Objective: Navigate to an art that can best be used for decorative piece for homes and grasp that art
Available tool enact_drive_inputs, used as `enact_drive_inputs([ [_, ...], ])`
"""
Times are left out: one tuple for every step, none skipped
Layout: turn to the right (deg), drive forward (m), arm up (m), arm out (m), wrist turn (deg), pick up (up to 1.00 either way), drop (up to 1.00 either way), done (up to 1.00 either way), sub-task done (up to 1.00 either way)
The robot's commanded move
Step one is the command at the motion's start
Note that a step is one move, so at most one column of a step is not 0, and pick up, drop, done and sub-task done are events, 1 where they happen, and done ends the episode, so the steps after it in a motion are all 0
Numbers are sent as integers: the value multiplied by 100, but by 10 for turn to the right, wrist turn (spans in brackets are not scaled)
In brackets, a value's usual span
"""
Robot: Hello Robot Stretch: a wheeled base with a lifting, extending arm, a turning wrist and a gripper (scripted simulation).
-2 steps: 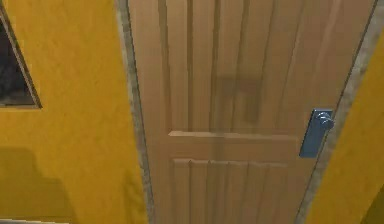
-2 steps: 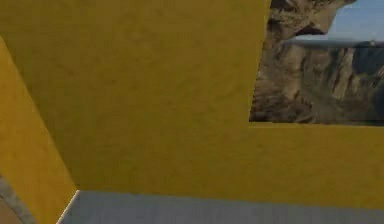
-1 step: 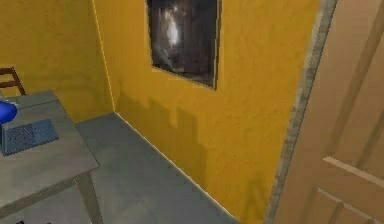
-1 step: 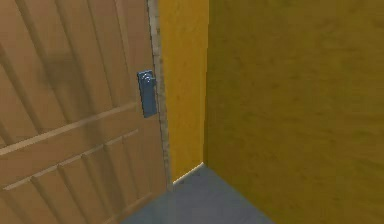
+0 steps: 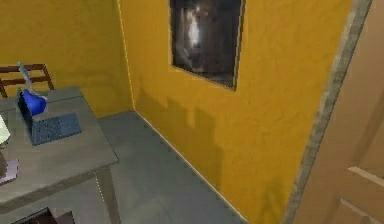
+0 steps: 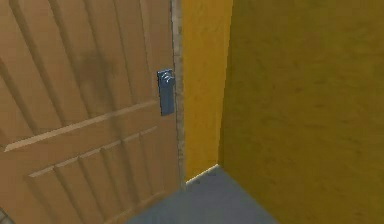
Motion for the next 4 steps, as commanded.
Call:
enact_drive_inputs([
  [0,100,0,0,0,0,0,0,0],
  [-60,0,0,0,0,0,0,0,0],
  [0,15,0,0,0,0,0,0,0],
  [-330,0,0,0,0,0,0,0,0],
])
